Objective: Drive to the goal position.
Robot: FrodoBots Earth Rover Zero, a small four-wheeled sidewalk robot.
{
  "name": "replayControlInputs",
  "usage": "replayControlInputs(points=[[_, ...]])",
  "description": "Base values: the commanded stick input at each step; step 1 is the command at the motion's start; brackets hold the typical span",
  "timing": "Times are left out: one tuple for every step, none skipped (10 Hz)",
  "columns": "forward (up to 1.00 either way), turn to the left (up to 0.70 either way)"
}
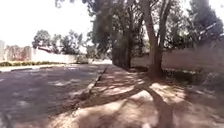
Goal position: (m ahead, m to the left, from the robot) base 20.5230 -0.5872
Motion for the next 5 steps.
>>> replayControlInputs(points=[[0.7, 0.0], [0.7, 0.0], [0.7, 0.0], [0.7, 0.0], [0.7, 0.0]])
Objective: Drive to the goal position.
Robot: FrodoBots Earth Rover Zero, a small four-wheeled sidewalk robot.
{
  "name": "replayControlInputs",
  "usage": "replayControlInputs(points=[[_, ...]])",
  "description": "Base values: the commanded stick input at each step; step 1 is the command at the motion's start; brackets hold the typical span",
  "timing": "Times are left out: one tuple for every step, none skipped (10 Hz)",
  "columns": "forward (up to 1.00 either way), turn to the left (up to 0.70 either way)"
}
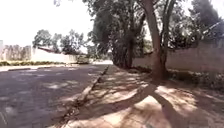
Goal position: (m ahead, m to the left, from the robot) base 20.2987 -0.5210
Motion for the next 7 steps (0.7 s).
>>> replayControlInputs(points=[[0.7, 0.0], [0.7, 0.0], [0.7, 0.0], [0.7, 0.0], [0.7, 0.0], [0.7, 0.0], [0.7, 0.0]])
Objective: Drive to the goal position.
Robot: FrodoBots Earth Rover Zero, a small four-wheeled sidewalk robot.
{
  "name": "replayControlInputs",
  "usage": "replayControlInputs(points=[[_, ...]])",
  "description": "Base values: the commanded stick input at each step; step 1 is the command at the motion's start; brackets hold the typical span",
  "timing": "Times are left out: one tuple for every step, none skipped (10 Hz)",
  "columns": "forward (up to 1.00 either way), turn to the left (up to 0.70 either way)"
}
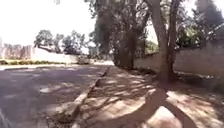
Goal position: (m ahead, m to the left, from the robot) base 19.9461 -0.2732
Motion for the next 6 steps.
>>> replayControlInputs(points=[[0.7, 0.0], [0.7, 0.0], [0.7, 0.0], [0.7, 0.0], [0.7, 0.0], [0.7, 0.0]])
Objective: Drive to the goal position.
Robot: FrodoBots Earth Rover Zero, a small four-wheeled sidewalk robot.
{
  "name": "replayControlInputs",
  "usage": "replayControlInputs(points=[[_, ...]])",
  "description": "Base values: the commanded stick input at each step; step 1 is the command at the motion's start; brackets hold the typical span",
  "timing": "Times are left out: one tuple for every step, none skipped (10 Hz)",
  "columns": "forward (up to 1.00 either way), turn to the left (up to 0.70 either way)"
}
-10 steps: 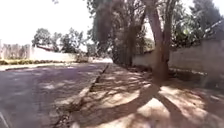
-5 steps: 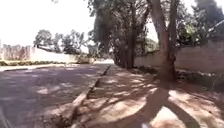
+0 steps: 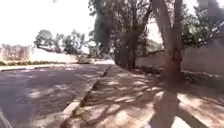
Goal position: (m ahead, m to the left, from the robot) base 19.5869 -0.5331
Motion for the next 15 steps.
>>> replayControlInputs(points=[[0.7, 0.0], [0.7, 0.0], [0.7, 0.0], [0.7, 0.0], [0.7, 0.0], [0.7, 0.0], [0.7, 0.0], [0.7, 0.0], [0.7, 0.0], [0.7, 0.0], [0.7, 0.0], [0.7, 0.0], [0.7, 0.0], [0.7, 0.0], [0.7, 0.0]])
